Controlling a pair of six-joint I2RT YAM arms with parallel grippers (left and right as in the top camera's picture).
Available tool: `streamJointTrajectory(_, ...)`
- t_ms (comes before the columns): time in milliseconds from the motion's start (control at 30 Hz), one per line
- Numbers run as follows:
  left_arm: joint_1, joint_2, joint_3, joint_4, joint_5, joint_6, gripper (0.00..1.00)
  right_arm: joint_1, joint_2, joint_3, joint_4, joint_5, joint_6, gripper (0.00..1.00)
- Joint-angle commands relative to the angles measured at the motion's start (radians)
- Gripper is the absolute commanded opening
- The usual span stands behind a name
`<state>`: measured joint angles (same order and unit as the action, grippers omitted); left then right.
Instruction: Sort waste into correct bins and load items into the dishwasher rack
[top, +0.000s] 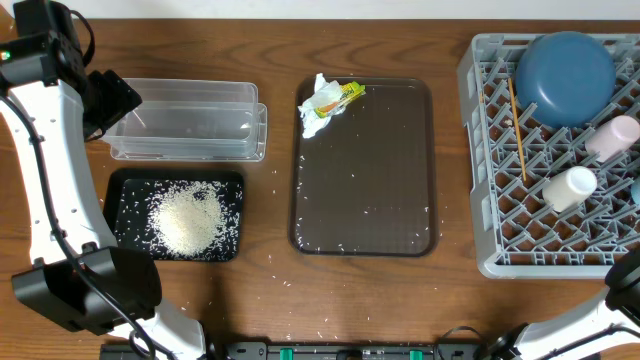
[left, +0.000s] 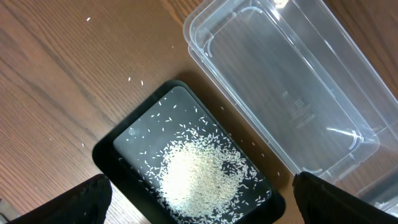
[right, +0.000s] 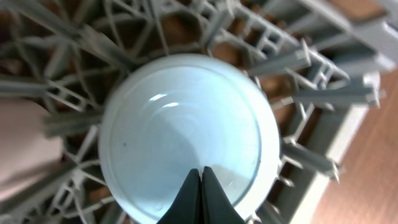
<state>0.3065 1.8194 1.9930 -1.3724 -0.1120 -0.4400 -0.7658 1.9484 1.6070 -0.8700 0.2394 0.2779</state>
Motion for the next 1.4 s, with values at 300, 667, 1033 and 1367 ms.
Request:
streamJointTrajectory(300,0.003,-0.002,0.005,-0.003,-0.012,0.009,0.96,-0.069,-0.080,-0.003,-0.128,0.015,0.092,0.01)
streamJointTrajectory(667,0.003,-0.002,0.005,-0.003,-0.012,0.009,0.96,-0.063,-0.419,-0.003,-0.042,-0.802,-0.027,0.06)
streamJointTrajectory(1033,0.003,-0.002,0.005,-0.003,-0.012,0.009,0.96,0.093,-0.508,-0.003,-0.092,-1.136,-0.051,0.99)
streamJointTrajectory(1367,0.003,-0.002,0.005,-0.003,-0.012,0.009,0.96,0.111,-0.506,-0.003,-0.100,-0.603,-0.051,0.99)
